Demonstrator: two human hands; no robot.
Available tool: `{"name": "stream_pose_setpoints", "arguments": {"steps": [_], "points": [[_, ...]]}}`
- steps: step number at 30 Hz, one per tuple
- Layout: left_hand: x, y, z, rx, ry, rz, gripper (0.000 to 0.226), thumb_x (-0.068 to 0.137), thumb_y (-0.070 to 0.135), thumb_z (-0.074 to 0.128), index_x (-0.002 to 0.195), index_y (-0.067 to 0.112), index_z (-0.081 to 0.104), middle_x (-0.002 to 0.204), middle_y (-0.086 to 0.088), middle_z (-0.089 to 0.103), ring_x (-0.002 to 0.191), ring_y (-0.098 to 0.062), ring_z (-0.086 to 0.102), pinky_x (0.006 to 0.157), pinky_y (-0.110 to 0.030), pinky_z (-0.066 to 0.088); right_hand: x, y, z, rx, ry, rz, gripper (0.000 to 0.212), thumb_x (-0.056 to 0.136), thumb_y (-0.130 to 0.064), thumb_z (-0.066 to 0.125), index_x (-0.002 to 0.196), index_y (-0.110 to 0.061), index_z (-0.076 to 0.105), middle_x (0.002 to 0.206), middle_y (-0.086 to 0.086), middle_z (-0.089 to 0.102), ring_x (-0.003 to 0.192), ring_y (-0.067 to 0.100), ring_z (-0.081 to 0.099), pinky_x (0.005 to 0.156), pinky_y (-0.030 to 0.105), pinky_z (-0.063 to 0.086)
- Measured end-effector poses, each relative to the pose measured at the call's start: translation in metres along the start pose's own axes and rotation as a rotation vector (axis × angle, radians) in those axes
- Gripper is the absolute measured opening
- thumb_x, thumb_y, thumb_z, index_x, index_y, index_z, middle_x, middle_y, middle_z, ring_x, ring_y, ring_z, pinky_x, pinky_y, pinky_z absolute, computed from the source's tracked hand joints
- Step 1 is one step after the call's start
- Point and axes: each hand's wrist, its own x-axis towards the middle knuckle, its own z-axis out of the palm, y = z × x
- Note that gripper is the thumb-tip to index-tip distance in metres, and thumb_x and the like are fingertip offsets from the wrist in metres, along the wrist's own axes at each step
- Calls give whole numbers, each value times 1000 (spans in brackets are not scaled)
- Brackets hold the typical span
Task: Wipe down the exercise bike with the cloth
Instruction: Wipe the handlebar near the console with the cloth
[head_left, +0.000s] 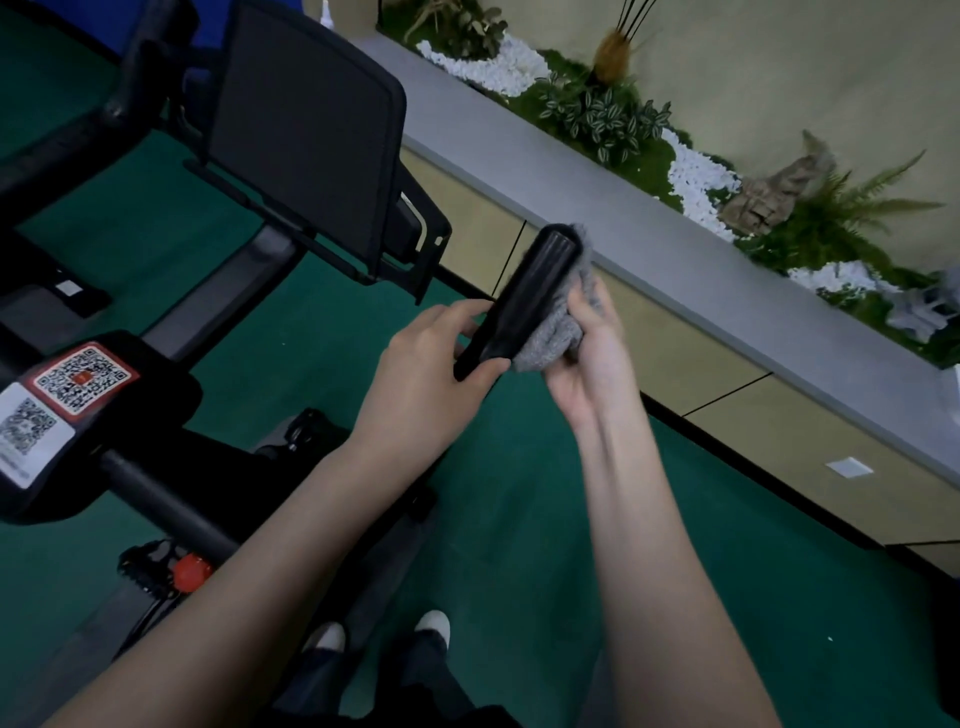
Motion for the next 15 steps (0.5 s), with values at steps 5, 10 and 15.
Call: {"name": "stream_pose_setpoints", "arguments": {"steps": [5,10,15], "points": [[0,-1,-2,5,-24,18,49,84,26,70,130,24,54,110,8,58,93,-5,54,74,-9,36,-16,17,-2,-65,31,-82,14,99,-6,45,98,-12,57,97,7,65,90,17,63,91,39,51],[1,-3,-6,-24,-69,18,47,88,30,65,132,25,52,112,9,58,95,-6,55,79,-16,42,-32,23,-1,-209,72,-144,12,99,-4,47,94,-12,54,96,9,61,88,20,57,88,37,45],[3,-5,-13,-41,-125,17,45,91,34,60,134,26,50,115,9,58,94,-4,55,79,-19,42,-56,30,-5,-401,117,-197,12,96,-5,53,92,-15,58,90,5,63,85,16,57,82,31,46]]}}
